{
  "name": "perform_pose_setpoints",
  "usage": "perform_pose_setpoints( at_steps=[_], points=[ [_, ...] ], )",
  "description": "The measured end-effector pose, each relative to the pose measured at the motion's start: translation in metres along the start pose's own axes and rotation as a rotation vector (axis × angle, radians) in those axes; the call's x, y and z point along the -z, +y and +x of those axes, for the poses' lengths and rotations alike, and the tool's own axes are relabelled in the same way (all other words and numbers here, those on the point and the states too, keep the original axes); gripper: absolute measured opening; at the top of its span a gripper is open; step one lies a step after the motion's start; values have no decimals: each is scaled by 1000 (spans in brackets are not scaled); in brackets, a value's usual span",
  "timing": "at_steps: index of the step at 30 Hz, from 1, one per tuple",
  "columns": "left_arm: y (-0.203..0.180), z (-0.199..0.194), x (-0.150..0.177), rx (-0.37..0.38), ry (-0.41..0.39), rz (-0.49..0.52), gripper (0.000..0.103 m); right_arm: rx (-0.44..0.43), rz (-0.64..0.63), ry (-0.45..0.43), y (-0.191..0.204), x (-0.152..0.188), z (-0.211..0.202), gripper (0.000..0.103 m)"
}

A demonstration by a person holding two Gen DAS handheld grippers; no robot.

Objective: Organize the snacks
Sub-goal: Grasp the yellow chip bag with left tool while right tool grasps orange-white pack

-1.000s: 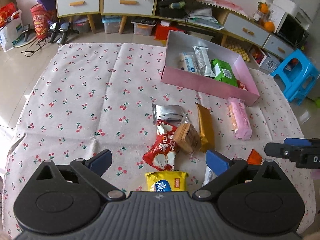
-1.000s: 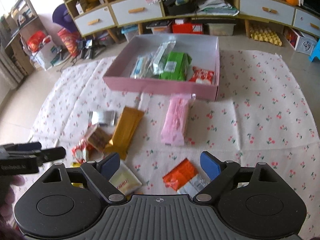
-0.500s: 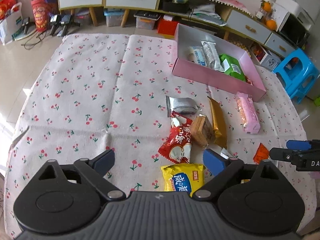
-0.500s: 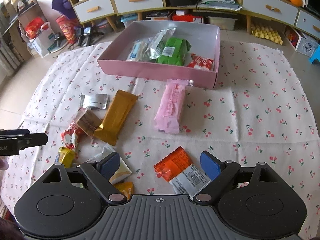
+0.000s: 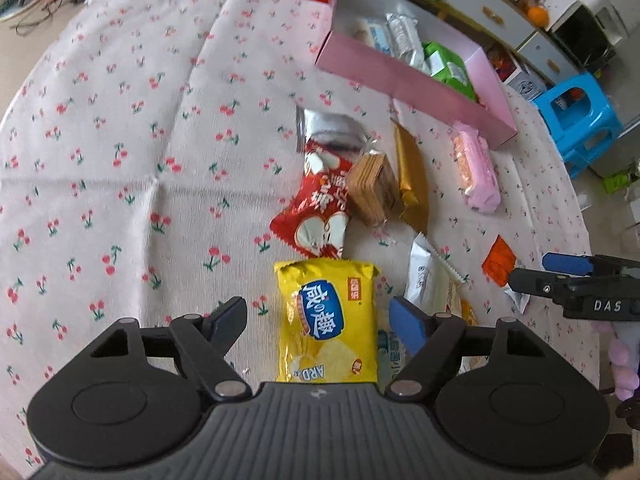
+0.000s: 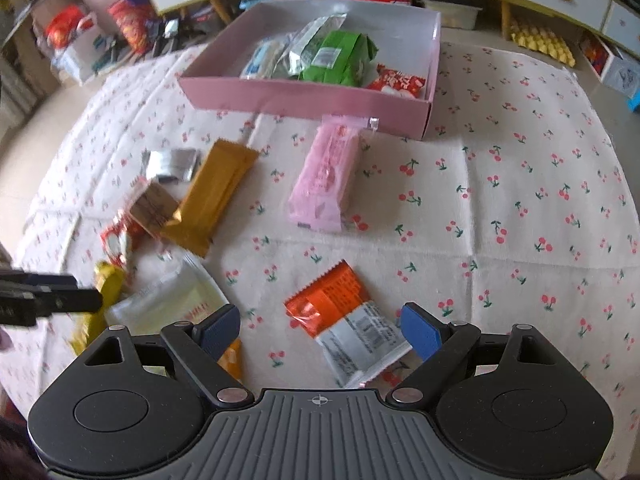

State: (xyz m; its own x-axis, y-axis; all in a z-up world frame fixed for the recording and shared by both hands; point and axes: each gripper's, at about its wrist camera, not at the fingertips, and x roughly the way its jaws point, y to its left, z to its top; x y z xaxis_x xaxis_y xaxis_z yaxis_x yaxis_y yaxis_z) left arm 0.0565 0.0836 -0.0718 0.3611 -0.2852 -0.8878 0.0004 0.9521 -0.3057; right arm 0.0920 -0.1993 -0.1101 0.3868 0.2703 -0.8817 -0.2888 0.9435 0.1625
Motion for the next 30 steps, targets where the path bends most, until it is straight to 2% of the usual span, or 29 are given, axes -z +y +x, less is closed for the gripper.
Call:
perform_pose_setpoints(
  at_steps=[5, 10, 14, 19, 23, 25, 28, 30],
  points=[
    [4, 8, 2, 7, 43, -23, 68, 33, -119, 28, -2, 3, 10, 89],
    [3, 7, 2, -3, 42, -18, 64, 59, -173, 54, -6, 7, 21, 89],
    [0, 6, 2, -46, 34, 18, 51, 78, -214, 61, -4, 9, 26, 87],
    [-1, 6, 1, -91, 6, 52, 49, 92, -231, 38, -1, 8, 29, 86],
    [-6, 6, -1, -190, -46, 122, 48, 82, -228, 15, 3, 6, 28, 75],
    [-7, 6, -1, -227, -67, 150, 48, 69, -224, 7, 5, 6, 28, 65],
    [-5, 7, -2, -252, -74, 160, 49, 56, -227, 5, 8, 5, 27, 55],
    [-3, 8, -3, -252, -70, 156, 50, 55, -235, 3, 10, 6, 26, 53]
  ],
)
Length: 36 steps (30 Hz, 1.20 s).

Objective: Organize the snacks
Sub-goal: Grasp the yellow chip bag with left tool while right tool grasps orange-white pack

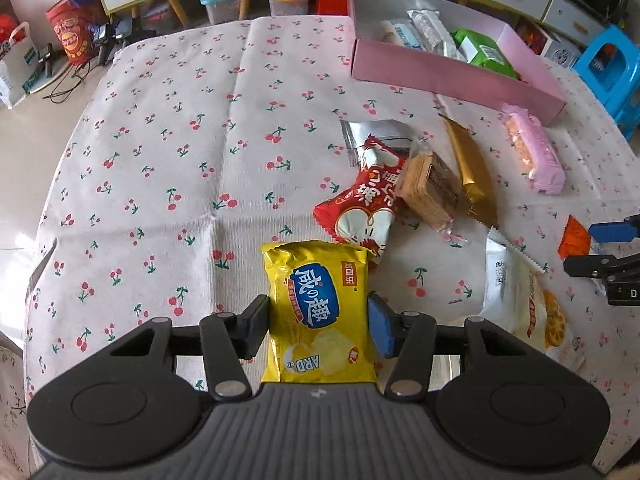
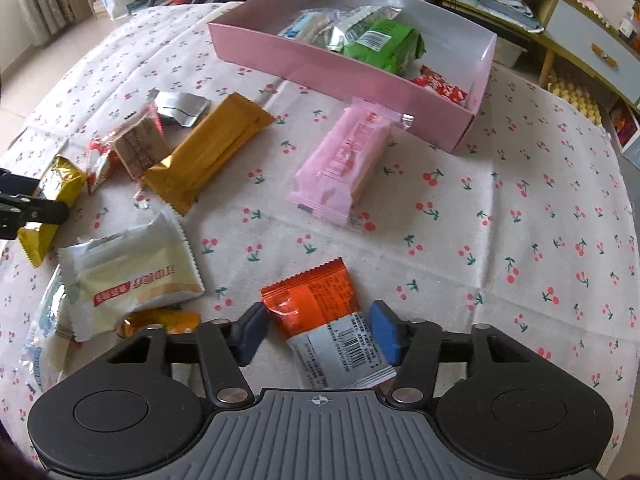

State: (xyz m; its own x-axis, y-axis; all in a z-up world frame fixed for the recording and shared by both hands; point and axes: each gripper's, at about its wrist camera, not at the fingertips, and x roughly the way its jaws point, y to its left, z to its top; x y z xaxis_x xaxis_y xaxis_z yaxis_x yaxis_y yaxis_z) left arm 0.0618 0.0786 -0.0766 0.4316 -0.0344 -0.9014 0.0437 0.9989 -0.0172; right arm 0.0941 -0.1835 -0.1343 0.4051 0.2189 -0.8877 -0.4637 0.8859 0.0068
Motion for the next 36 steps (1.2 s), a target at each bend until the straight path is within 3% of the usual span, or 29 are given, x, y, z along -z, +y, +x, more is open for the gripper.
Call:
perform_pose_setpoints(
  at_steps=[6, 14, 18, 22, 26, 29, 31, 36],
  points=[
    [-3, -2, 5, 9, 19, 4, 57, 7, 15, -8, 0, 0, -1, 48],
    [-2, 0, 8, -7, 41, 10, 50, 33, 150, -37, -15, -3, 1, 48],
    [0, -2, 7, -3, 33, 2, 49, 44, 132, -36, -15, -2, 3, 51],
    [3, -5, 6, 4, 18, -9, 49, 23, 104, -7, -15, 0, 3, 64],
    [5, -6, 5, 12, 10, -20, 49, 15, 93, -9, -14, 3, 3, 64],
    [6, -6, 5, 21, 8, -32, 49, 17, 107, -12, -14, 2, 3, 58],
    [7, -7, 4, 29, 6, -43, 49, 13, 123, -21, -14, 1, 2, 46],
    [15, -16, 2, 70, -18, -89, 49, -4, 191, -25, -20, -4, -1, 41]
  ],
)
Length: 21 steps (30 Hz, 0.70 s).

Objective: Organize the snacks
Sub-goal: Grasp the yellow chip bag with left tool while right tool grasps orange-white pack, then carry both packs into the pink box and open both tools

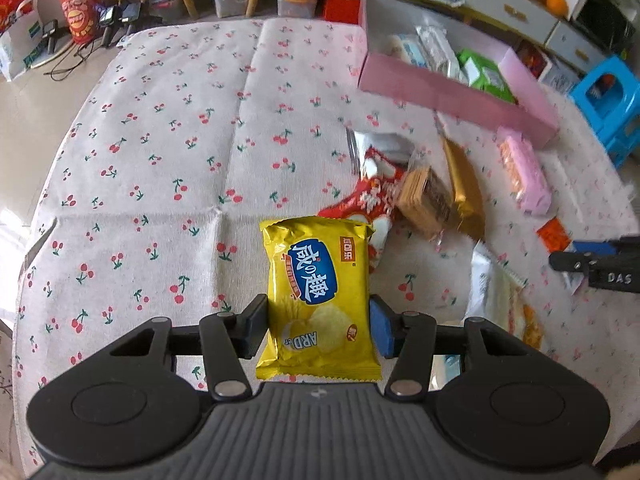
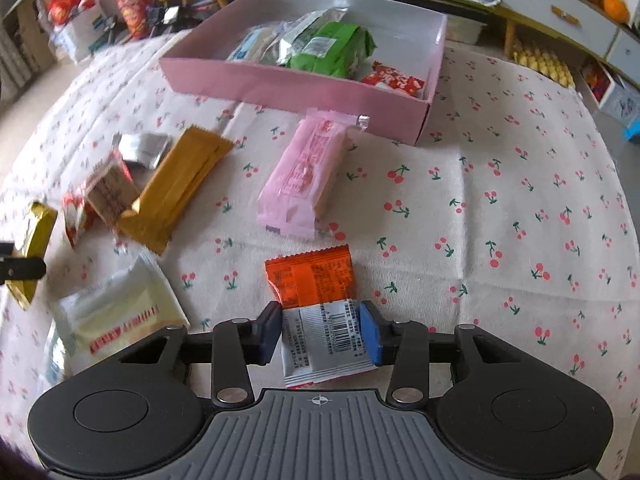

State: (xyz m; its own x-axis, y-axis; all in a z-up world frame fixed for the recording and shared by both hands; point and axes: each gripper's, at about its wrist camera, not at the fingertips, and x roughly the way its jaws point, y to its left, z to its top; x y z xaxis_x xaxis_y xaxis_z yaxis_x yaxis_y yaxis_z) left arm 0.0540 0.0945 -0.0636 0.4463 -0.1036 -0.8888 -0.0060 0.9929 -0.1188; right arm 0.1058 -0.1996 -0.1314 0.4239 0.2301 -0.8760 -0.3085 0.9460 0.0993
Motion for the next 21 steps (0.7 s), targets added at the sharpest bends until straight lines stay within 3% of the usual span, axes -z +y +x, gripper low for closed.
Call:
perform_pose_setpoints(
  at_steps=[9, 21],
  points=[
    [10, -17, -9, 84, -73, -91, 48, -117, 159, -38, -15, -11, -18, 41],
    [1, -23, -32, 168, -124, -171, 48, -211, 290, -124, -19, -34, -45, 41]
  ],
)
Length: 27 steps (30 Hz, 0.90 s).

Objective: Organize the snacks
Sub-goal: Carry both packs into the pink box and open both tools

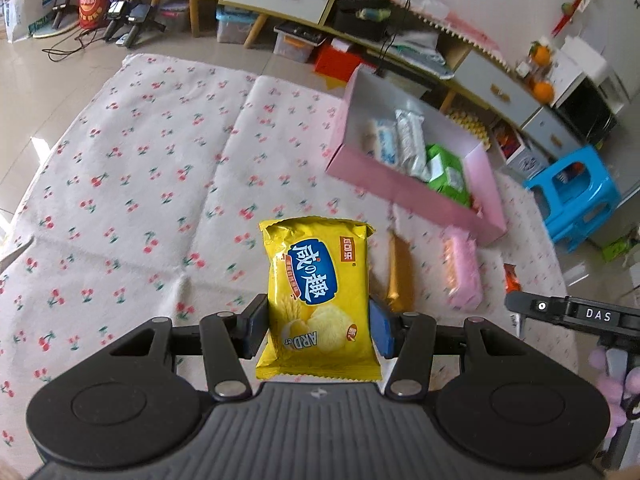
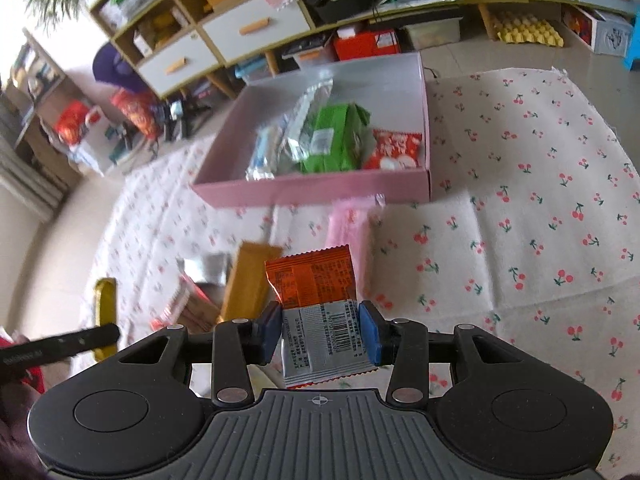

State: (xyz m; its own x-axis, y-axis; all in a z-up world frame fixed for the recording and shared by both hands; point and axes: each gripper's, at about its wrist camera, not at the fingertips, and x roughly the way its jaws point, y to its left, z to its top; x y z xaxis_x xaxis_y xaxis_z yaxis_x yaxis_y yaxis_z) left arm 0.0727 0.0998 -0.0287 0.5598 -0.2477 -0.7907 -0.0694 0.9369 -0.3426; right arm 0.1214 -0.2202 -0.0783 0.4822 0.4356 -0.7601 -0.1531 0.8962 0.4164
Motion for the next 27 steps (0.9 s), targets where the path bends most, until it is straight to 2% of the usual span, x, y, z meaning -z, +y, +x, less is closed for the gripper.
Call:
perform_pose_setpoints(
  at_steps=[19, 24, 27],
  points=[
    [-43, 26, -34, 108, -47, -124, 48, -96, 252, -104, -10, -42, -3, 41],
    [-46, 38, -60, 85, -51, -122, 48, -149, 344, -102, -27, -61, 5, 41],
    [-50, 49, -73, 70, -69, -107, 48, -141, 386, -118, -36, -74, 13, 41]
  ],
)
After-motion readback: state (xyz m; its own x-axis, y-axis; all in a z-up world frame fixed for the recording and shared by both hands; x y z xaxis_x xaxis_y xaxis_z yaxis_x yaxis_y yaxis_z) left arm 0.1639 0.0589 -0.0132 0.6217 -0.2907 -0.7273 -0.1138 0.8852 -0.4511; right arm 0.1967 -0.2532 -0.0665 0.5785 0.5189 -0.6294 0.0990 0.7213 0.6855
